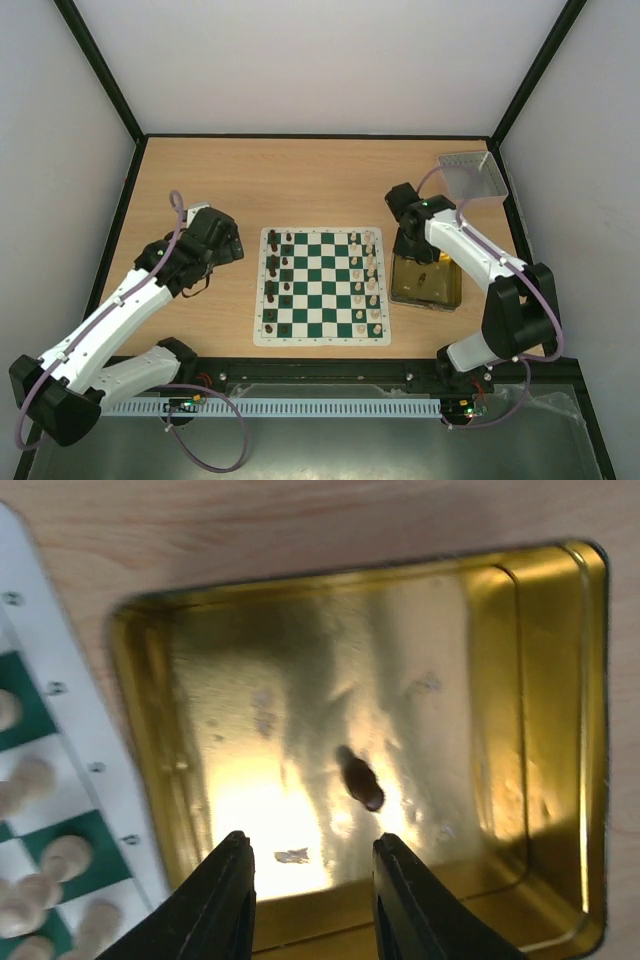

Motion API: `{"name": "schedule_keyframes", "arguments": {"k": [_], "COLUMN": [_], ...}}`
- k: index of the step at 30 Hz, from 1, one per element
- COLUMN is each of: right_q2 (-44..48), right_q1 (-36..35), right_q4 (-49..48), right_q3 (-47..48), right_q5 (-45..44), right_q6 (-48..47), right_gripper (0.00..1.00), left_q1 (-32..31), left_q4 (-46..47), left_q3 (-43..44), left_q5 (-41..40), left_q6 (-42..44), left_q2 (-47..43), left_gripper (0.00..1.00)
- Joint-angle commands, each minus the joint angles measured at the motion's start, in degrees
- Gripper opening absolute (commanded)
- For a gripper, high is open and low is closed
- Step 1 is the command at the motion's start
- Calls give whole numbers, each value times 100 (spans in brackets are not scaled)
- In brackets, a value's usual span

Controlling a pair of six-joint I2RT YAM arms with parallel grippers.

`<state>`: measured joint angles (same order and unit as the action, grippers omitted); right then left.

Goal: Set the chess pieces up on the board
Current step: Pick up the chess piece from the storage box.

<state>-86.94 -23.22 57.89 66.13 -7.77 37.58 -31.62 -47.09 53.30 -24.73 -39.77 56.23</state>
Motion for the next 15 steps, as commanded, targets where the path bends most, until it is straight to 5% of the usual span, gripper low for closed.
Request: {"name": "schedule_keyframes", "arguments": {"k": [1,15], "right_q2": [447,1191], "right_q1": [372,1162], "right_q4": [-123,-1590], "right_q3": [-603,-2086], "right_q5": [-295,1204], "right_q6": [150,100], "right_gripper": [31,27], "left_q1": [-53,-138], "left_q4": [93,137], "left_q3": [-21,-12], "left_q5": [167,311], "left_q6": [181,293], "left_q2": [180,541], "left_gripper": [99,99]}}
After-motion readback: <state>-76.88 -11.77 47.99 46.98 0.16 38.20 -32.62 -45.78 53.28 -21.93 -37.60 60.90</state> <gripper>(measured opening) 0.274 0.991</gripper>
